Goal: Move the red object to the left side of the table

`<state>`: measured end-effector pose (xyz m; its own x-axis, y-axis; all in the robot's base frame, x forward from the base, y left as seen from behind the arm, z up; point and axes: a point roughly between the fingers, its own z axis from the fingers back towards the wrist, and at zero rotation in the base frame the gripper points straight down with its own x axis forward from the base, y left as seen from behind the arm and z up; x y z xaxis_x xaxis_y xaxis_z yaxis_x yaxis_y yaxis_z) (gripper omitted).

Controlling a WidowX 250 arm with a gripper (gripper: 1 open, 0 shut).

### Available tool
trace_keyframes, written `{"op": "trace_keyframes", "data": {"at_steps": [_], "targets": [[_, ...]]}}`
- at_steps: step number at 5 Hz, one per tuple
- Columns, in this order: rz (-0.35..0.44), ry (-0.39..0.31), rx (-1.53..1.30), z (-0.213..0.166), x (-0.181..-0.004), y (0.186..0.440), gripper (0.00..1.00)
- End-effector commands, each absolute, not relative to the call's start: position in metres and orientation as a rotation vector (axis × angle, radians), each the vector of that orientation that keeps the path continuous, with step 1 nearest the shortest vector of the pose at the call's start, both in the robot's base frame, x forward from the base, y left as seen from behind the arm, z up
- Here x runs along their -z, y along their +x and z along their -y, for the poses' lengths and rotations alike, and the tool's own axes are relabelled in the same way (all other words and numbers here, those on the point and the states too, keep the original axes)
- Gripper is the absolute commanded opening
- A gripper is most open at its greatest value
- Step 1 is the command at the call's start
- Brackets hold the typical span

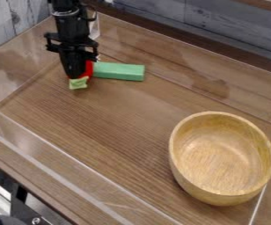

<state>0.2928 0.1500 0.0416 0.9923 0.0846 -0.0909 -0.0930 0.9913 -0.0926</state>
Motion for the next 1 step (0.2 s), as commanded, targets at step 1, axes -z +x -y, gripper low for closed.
{"op": "trace_keyframes", "data": {"at_steps": [1], "targets": [[0.011, -0.047, -0.076, -0.1537, -0.0747, 0.3067, 0.0]]}}
